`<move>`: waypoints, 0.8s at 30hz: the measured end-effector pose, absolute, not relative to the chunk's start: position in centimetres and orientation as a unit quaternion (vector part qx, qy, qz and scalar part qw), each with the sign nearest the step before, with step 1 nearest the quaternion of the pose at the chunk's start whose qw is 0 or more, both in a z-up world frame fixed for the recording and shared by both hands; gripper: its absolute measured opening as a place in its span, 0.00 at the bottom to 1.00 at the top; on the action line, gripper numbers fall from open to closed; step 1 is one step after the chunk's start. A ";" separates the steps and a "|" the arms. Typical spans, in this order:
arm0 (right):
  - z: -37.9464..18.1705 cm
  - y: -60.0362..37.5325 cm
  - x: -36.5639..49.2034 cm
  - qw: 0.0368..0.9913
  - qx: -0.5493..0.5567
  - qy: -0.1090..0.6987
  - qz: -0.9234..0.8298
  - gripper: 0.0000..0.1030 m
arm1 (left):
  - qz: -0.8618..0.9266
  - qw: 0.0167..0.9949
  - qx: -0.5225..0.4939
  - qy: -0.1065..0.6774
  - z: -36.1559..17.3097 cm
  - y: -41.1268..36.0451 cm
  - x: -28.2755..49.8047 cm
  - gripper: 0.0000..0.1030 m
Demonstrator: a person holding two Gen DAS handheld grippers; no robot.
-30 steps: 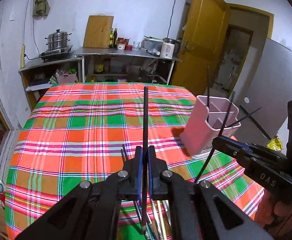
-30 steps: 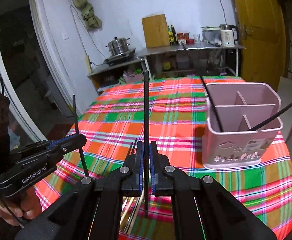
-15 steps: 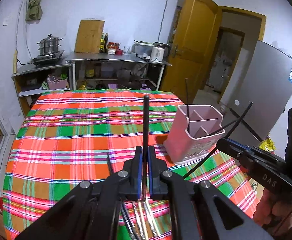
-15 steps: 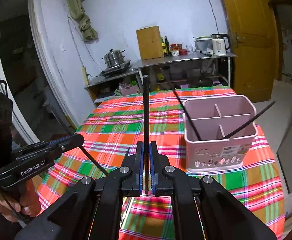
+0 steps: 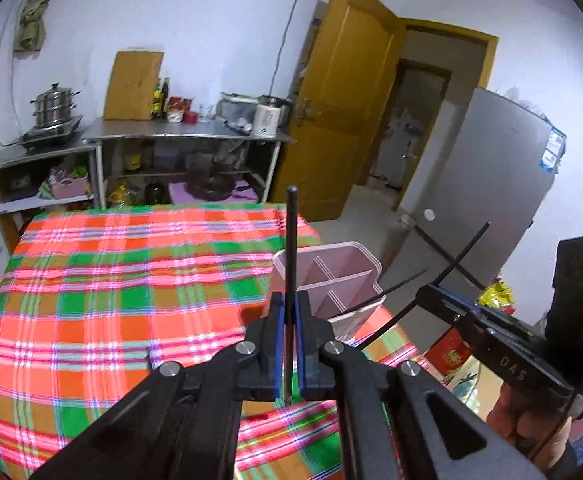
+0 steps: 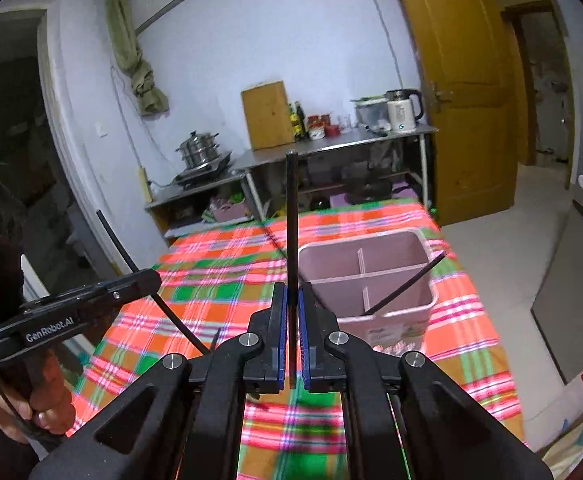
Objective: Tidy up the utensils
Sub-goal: 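Raise the left tool's chopstick upright over the pink holder while the right tool carries its own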
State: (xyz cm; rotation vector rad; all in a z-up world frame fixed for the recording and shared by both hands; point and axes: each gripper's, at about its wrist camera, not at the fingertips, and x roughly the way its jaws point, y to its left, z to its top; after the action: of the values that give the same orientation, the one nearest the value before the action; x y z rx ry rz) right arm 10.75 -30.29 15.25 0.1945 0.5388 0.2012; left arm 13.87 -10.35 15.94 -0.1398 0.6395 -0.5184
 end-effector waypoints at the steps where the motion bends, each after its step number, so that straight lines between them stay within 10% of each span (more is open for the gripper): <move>1: 15.7 -30.7 10.8 0.956 0.097 0.260 0.096 0.05 | -0.255 0.914 -0.070 0.307 16.4 -10.6 14.0 0.05; 24: 15.7 -33.5 15.9 0.961 0.107 0.250 0.058 0.05 | -0.264 0.914 -0.079 0.297 16.9 -15.3 20.6 0.05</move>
State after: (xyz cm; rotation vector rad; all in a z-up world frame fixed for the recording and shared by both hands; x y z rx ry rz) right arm 15.86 -33.51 15.71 0.2176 0.5068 0.1170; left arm 20.58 -15.30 16.88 -0.1632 0.6120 -0.5442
